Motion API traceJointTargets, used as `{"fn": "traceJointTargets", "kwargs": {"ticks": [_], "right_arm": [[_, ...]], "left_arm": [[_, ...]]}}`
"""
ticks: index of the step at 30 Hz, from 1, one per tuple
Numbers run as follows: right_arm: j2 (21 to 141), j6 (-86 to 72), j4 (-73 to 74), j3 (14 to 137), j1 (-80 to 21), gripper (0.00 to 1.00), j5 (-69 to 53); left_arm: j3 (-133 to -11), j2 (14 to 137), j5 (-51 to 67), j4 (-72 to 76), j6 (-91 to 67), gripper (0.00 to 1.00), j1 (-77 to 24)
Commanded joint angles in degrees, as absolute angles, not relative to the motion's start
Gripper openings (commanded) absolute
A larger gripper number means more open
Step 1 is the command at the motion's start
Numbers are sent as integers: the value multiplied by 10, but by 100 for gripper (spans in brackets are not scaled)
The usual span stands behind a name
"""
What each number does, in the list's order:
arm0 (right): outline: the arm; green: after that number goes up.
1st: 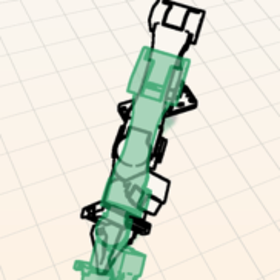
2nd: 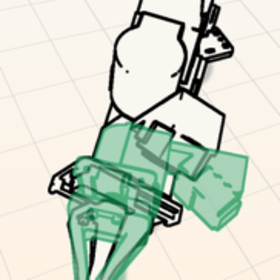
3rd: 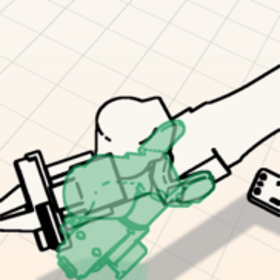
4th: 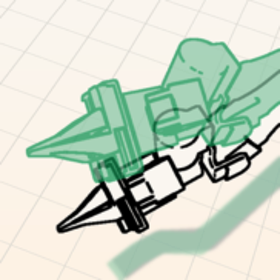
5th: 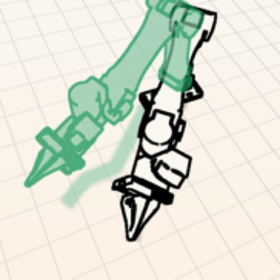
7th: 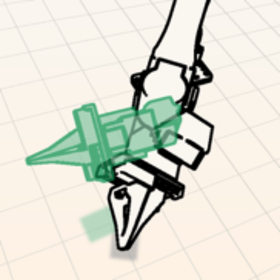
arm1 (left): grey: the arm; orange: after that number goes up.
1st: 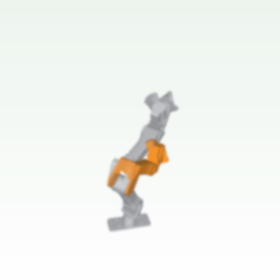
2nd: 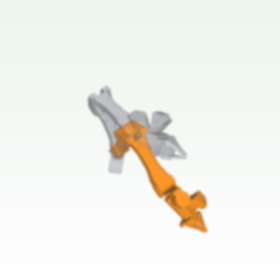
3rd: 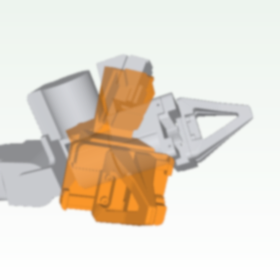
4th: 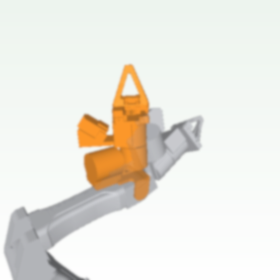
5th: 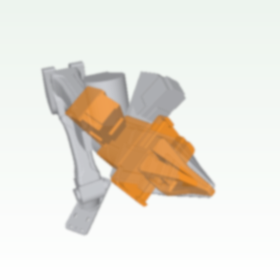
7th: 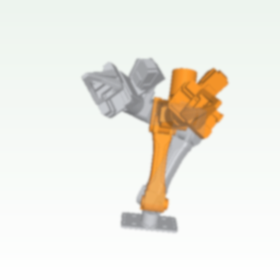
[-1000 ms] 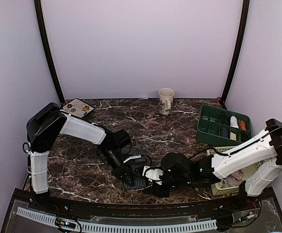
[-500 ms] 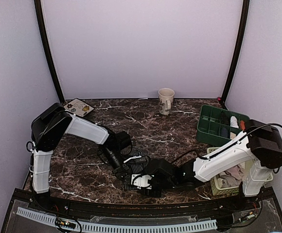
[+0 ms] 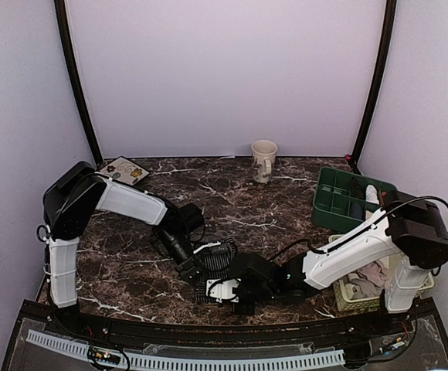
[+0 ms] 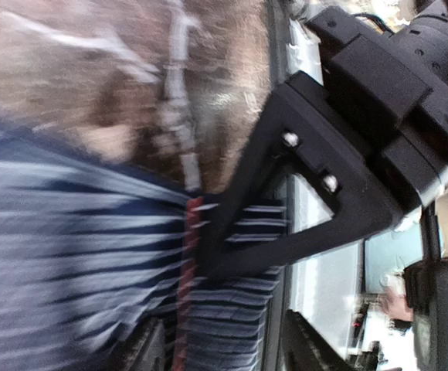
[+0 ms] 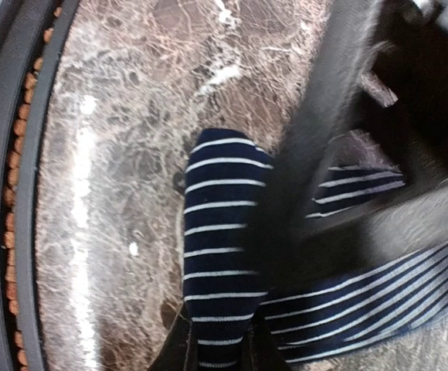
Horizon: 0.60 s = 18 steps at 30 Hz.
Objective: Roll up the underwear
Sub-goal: Roll the underwear at the center of the board.
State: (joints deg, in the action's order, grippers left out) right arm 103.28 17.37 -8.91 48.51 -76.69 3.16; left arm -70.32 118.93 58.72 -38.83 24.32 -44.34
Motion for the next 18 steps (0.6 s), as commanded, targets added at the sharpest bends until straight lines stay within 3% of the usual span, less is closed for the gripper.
{"fn": "traceJointTargets", "kwargs": {"ticks": [1,3,7,9,10,11,18], "right_arm": [[1039,126,-42,496,-755,0,-65],[1039,104,-35,502,-743,0,-99],[1040,64,-33,509,-713,0,-164],[1045,49,-31,515,-699,0,-194],[1048,42,-28,518,-694,0,-208],[1051,35,-27,521,-689,0,-224],[1099,-9,-22,538,-659,0,-316]], "left_arm": [[-676,1093,474,-341,220,60,-384],[-661,1044,437,-319,214,70,-367],[-622,935,337,-255,190,74,-336],[-604,877,283,-221,184,83,-332],[-592,846,257,-202,181,96,-332],[-580,814,228,-182,180,99,-332],[-468,633,110,-55,138,99,-332]]}}
